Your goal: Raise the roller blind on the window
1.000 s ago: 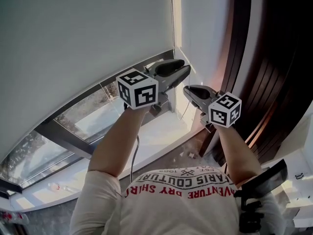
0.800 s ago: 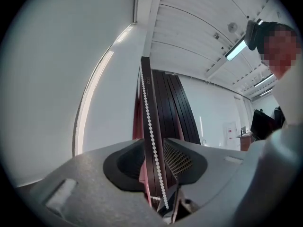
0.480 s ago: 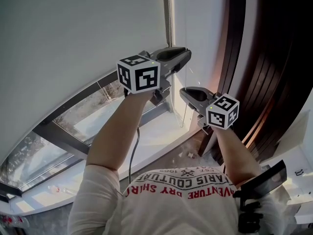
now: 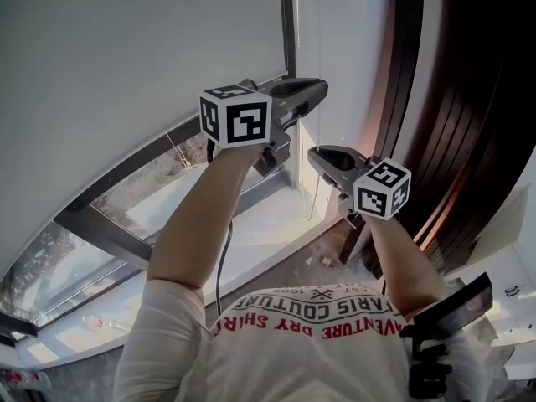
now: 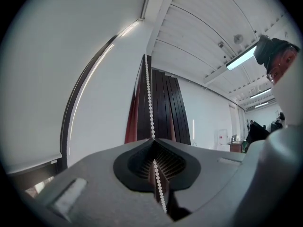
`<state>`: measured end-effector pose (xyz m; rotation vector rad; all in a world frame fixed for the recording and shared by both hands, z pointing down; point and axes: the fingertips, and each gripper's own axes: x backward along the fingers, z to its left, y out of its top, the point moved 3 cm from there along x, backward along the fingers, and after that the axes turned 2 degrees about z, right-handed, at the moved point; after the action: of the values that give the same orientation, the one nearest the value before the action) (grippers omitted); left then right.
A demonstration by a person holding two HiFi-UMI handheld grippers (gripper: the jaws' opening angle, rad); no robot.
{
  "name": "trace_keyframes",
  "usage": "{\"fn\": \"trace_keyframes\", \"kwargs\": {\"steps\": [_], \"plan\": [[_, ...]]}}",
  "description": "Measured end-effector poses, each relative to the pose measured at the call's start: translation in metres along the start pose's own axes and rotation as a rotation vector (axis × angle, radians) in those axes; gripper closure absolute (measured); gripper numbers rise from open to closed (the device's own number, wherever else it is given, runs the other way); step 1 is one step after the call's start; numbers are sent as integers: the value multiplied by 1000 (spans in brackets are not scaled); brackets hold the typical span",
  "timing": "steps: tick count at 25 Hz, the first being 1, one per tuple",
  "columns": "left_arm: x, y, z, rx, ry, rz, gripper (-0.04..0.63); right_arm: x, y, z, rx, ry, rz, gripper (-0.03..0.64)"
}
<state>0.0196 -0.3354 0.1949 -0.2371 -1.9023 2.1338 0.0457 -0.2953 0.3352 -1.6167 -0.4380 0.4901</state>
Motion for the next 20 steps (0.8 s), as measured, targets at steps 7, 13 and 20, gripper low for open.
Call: {"fn": "trace_keyframes", "kwargs": {"steps": [7, 13, 20], "plan": [[5, -14, 5, -72, 46, 62, 590, -7, -15, 1, 17, -14, 41, 601], [5, -56, 12, -14, 59, 80, 589, -8, -58, -8, -79, -9, 88, 601], [10, -91, 2, -25, 81, 96, 589, -5, -93, -3, -97, -9, 149, 601]]}}
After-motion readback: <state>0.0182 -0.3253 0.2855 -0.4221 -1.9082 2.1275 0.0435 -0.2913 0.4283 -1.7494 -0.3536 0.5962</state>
